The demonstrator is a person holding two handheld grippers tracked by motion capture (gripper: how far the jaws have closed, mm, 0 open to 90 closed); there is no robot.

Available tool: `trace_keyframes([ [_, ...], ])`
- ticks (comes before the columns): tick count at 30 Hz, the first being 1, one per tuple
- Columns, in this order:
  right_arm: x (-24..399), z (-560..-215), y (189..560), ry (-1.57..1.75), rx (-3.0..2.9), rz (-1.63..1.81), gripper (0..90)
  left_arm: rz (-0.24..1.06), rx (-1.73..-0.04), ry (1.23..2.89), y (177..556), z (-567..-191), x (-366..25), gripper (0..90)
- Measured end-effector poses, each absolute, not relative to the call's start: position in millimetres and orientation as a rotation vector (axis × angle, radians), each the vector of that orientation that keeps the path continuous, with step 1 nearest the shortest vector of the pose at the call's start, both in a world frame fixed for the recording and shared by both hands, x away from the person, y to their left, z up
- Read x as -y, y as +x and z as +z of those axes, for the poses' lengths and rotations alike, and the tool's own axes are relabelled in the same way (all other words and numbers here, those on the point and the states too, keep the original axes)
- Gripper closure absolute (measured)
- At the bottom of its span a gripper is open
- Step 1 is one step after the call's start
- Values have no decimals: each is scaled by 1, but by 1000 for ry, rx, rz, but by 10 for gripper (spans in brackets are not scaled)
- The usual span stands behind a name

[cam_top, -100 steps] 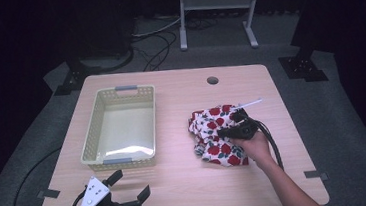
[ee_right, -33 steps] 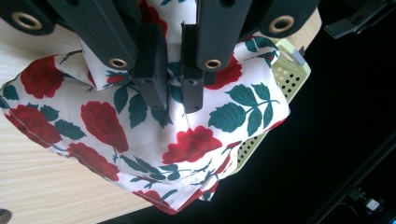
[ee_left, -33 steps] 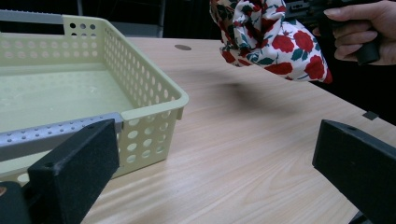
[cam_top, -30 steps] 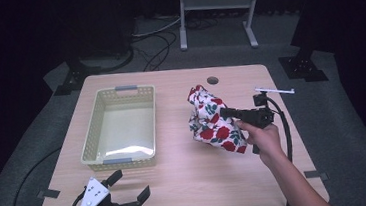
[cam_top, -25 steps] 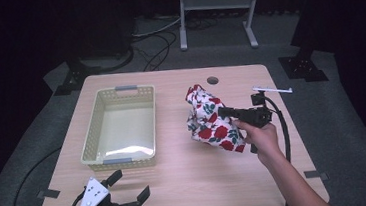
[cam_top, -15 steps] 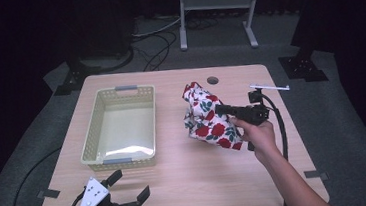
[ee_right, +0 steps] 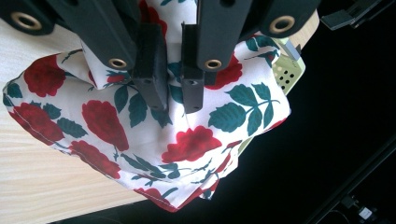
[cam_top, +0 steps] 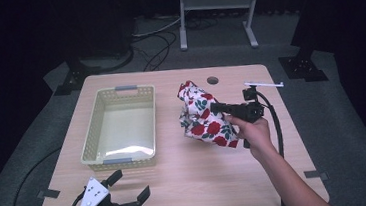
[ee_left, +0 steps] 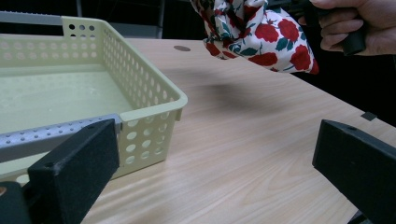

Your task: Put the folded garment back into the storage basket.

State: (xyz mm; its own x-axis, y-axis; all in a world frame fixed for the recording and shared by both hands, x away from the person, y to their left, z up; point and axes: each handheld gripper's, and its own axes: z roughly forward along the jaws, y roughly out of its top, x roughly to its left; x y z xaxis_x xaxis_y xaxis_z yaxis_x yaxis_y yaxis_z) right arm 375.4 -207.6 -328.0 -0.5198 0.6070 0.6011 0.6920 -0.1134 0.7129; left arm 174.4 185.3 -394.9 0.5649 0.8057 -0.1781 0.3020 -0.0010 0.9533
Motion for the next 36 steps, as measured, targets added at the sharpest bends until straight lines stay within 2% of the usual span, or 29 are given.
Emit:
trace_keyframes([
  [36, 178, -326, 390, -1430, 2051, -1718, 820, 509, -963, 1576, 174, -395, -185, 0],
])
